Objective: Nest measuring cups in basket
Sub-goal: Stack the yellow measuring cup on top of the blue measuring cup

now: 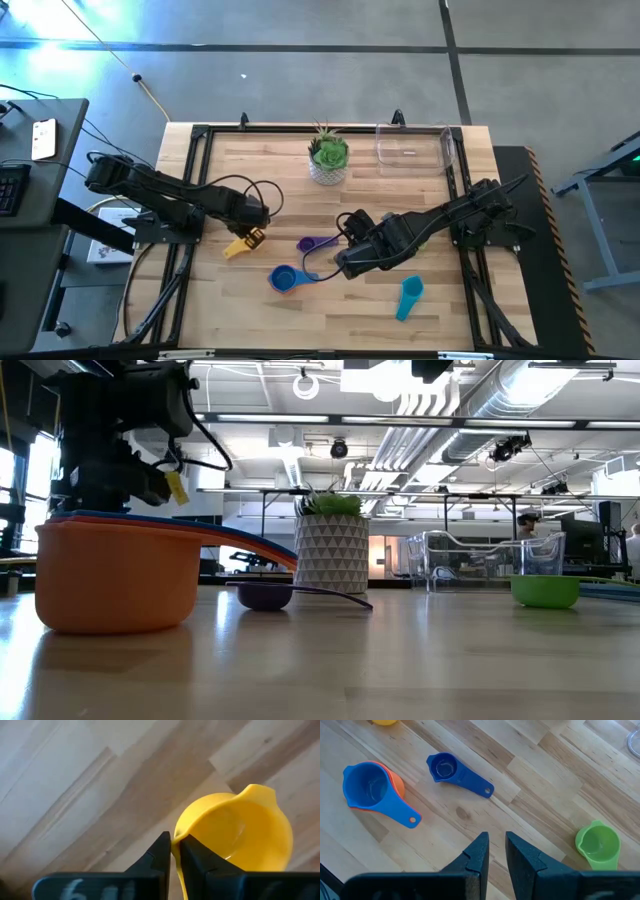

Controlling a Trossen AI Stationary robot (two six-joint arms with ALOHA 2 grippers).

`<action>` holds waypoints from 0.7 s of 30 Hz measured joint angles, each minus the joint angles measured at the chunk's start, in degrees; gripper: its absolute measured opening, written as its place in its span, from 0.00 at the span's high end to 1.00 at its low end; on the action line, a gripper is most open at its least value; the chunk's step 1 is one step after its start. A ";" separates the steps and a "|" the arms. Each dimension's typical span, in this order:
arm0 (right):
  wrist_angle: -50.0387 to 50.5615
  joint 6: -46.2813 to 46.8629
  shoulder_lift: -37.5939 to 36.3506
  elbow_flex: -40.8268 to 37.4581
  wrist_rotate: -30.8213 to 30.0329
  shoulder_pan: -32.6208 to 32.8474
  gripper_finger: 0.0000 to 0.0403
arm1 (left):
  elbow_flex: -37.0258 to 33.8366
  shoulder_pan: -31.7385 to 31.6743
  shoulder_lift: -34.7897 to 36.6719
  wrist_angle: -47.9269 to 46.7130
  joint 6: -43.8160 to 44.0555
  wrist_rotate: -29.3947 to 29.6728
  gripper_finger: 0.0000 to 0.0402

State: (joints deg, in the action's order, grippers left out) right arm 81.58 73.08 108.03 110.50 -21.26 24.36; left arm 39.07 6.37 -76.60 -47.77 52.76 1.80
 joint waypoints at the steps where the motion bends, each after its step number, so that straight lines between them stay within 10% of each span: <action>1: 0.00 0.00 0.00 0.00 0.00 0.00 0.86 | 0.66 0.28 0.00 -0.04 -0.43 0.02 0.96; 21: 0.01 -0.02 0.00 0.00 -0.33 -0.10 0.86 | 19.65 9.71 -0.04 1.10 -3.64 0.48 0.98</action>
State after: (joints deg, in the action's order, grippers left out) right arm 81.59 73.06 108.03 110.50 -21.58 24.26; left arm 58.72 16.07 -76.64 -46.67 49.12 2.28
